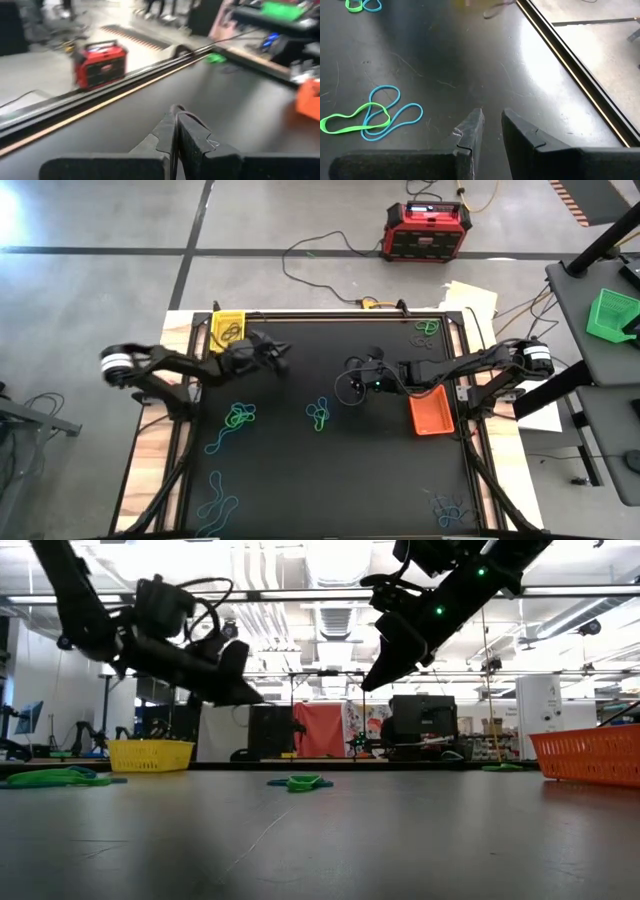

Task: Sort rubber bands into baskets
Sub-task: Put the purple rubber band into the yellow bin

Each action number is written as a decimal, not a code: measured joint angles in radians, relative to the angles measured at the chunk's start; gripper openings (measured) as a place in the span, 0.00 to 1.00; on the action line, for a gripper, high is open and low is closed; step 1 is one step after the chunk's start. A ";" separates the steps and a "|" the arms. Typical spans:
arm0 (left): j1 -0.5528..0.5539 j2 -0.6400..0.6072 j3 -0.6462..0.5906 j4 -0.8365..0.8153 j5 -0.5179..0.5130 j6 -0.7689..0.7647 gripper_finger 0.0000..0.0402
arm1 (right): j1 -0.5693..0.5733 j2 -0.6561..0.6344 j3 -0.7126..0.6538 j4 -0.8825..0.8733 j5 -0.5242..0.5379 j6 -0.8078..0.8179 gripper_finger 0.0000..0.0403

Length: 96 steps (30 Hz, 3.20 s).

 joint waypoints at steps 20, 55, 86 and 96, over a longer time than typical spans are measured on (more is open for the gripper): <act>0.366 -0.361 0.301 -1.241 -0.346 -0.021 0.00 | 0.000 0.000 -0.012 -0.001 -0.004 -0.025 0.17; 0.492 -0.039 0.492 -1.377 -0.266 -0.135 0.00 | 0.010 -0.153 -0.016 -0.400 -0.083 0.029 0.17; 0.553 0.173 0.534 -1.423 -0.196 -0.131 0.00 | 0.164 -0.387 -0.043 -0.446 -0.071 0.131 0.17; 0.612 0.173 0.610 -1.447 -0.107 -0.126 0.12 | 0.167 -0.387 -0.045 -0.450 -0.076 0.139 0.17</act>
